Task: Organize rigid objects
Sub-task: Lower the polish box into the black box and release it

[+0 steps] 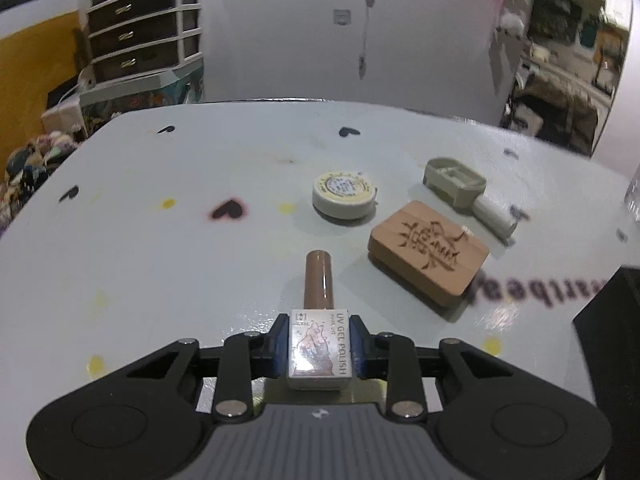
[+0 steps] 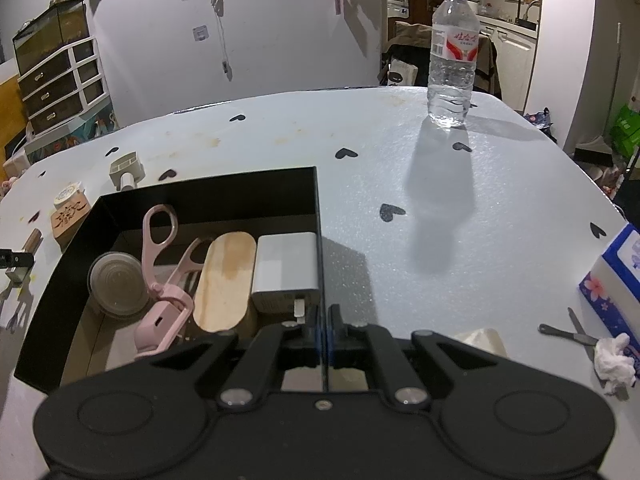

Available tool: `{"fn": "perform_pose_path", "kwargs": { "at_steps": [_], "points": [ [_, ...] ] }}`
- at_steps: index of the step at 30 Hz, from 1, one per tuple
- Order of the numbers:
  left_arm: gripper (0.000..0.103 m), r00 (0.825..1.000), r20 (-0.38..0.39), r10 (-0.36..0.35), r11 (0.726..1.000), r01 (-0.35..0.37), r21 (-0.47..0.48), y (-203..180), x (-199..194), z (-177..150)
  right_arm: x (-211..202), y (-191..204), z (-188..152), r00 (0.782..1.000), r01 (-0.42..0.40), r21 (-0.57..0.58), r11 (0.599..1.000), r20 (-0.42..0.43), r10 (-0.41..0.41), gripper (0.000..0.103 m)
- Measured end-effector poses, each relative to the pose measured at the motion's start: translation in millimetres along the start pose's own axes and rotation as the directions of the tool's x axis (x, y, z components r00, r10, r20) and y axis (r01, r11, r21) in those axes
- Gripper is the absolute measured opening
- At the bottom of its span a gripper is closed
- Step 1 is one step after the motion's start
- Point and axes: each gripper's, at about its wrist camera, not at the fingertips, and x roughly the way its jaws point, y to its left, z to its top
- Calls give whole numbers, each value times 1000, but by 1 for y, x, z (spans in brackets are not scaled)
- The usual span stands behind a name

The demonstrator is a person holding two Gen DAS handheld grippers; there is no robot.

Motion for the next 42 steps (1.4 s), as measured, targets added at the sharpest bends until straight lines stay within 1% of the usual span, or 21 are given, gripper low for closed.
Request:
{"fn": "perform_pose_path", "kwargs": {
  "at_steps": [2, 5, 6, 8, 10, 12, 14, 16, 17, 20, 23, 25, 28, 29, 30, 32, 35, 36, 39, 40, 42],
  "points": [
    [32, 999, 21, -28, 1000, 28, -13, -2, -8, 0, 0, 0, 0, 1000, -1, -1, 1000, 1, 1, 3],
    [32, 993, 53, -103, 994, 104, -19, -10, -24, 4, 0, 0, 0, 1000, -2, -1, 1000, 1, 2, 3],
    [32, 989, 64, -134, 991, 135, -14, -14, -31, 5, 0, 0, 0, 1000, -1, -1, 1000, 1, 1, 3],
    [32, 973, 71, -221, 975, 221, 1, -27, -44, 9, 0, -1, 0, 1000, -1, -1, 1000, 1, 1, 3],
    [32, 947, 68, -315, 949, 313, 34, -43, -56, 11, 0, -1, 0, 1000, -1, 0, 1000, 1, 1, 3],
    [32, 919, 60, -390, 919, 385, 86, -63, -66, 12, 0, -1, 0, 1000, -1, -1, 1000, 1, 1, 3],
    [32, 886, 35, -461, 882, 454, 127, -83, -73, 11, 0, -1, 0, 1000, -1, -1, 1000, 1, 1, 3],
    [32, 847, -12, -532, 833, 526, 173, -104, -77, 9, 0, -1, 0, 1000, -2, -1, 1000, 1, 2, 3],
    [32, 830, -36, -556, 811, 551, 196, -115, -78, 7, 0, -1, 0, 1000, -2, -1, 1000, 1, 2, 3],
    [32, 784, -127, -607, 739, 616, 273, -148, -81, -3, 0, -1, 0, 1000, -2, -1, 1000, 1, 2, 3],
    [32, 743, -215, -634, 677, 667, 310, -174, -80, -13, -1, -1, 0, 1000, -5, 0, 1000, 3, 5, 3],
    [32, 719, -272, -640, 647, 695, 315, -190, -78, -20, -1, -1, 0, 1000, -8, 3, 1000, 4, 8, 4],
    [32, 693, -338, -637, 621, 721, 308, -209, -70, -28, -1, -1, 0, 1000, -9, 3, 1000, 4, 9, 4],
    [32, 690, -349, -634, 615, 723, 314, -214, -68, -31, -1, -1, 0, 1000, -10, 4, 1000, 4, 10, 4],
    [32, 693, -356, -626, 612, 721, 327, -219, -66, -33, -1, -1, 0, 1000, -10, 4, 1000, 4, 10, 4],
    [32, 688, -375, -622, 606, 726, 326, -226, -61, -34, -2, -2, 0, 1000, -14, 6, 1000, 3, 14, 4],
    [32, 695, -375, -613, 603, 719, 347, -236, -58, -35, -2, -2, 0, 1000, -18, 6, 1000, 2, 18, 4],
    [32, 695, -375, -614, 600, 719, 351, -238, -58, -35, -2, -2, 0, 1000, -19, 6, 1000, 2, 19, 4],
    [32, 686, -381, -619, 587, 727, 356, -246, -56, -33, -2, -3, 0, 1000, -23, 10, 1000, 3, 23, 4],
    [32, 684, -389, -617, 588, 729, 350, -248, -54, -33, -2, -3, 0, 1000, -25, 12, 1000, 3, 24, 4],
    [35, 686, -403, -606, 595, 727, 342, -250, -52, -34, -2, -4, 0, 1000, -26, 14, 1000, 4, 26, 4]
  ]
}}
